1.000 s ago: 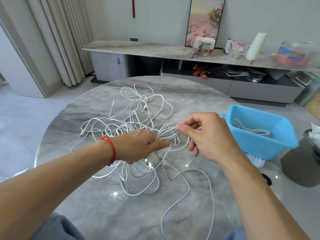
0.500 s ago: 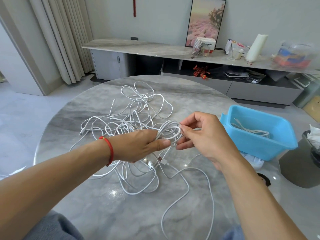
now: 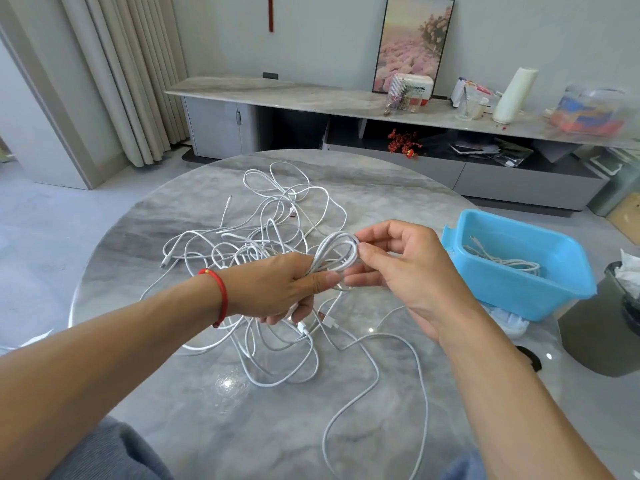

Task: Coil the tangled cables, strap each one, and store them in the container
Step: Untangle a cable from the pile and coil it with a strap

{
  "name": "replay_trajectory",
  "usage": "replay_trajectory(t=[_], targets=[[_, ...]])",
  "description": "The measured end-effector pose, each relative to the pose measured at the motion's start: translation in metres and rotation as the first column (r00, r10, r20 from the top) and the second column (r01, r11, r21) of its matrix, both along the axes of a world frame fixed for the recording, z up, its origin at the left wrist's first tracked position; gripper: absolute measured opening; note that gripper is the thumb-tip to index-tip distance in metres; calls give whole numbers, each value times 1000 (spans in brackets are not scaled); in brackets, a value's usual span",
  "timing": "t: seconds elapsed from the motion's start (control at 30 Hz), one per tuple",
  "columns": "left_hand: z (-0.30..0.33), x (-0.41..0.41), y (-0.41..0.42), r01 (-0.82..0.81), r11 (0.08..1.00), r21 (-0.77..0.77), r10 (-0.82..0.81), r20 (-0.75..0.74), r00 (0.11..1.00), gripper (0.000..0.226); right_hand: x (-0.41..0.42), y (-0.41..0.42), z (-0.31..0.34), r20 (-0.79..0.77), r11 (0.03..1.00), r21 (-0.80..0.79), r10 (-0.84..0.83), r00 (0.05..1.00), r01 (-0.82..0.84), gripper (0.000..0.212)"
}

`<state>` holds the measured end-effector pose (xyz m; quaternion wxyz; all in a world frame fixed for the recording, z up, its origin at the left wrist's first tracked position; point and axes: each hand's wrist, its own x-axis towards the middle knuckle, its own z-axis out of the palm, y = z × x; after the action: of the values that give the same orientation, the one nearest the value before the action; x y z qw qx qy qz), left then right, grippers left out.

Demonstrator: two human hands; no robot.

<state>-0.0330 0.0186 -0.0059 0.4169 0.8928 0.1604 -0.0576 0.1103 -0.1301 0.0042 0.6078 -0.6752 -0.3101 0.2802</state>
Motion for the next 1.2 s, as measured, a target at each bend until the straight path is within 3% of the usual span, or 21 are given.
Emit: replay_trajectory(t=[0.1,0.23,0.3,0.37,0.43,0.5,0.6,0.77,0.83,1.0,1.2], targets=[[-4,2,4,-97,994,59,93,67,993,56,-3,4,0,-3,1000,6,-10,1000,10,10],[-4,7,7,-251,942,222,203,216,955,51,-7,10,-9,214,981,-190,0,977,42,14],[1,9,7,-279,958,72,244,314,918,56,-9,11,-13,365,957,-290,91,927,20,17],[4,12,4,-280,941,-188,333,390,858,57,-15,12,-14,442,930,-365,212,872,-41,23],[6,15,1,-249,822,-512,476,379,793,53,-23,14,-14,454,907,-402,317,833,-126,20],[6,16,1,-199,661,-723,573,316,756,44,-29,16,-15,455,879,-436,399,796,-192,6],[7,14,4,-196,563,-803,631,265,729,40,-34,16,-18,473,844,-504,449,758,-185,16],[6,12,13,-337,527,-780,730,213,650,39,-30,11,-12,503,846,-495,467,728,-200,13],[5,11,13,-366,527,-767,722,178,668,40,-29,10,-7,579,859,-468,474,664,-206,10],[1,11,3,-338,613,-714,577,112,809,42,-30,8,-1,755,894,-411,443,484,-177,20],[-1,7,-7,-265,666,-698,387,19,922,57,-25,6,-4,708,900,-347,436,556,-265,12]])
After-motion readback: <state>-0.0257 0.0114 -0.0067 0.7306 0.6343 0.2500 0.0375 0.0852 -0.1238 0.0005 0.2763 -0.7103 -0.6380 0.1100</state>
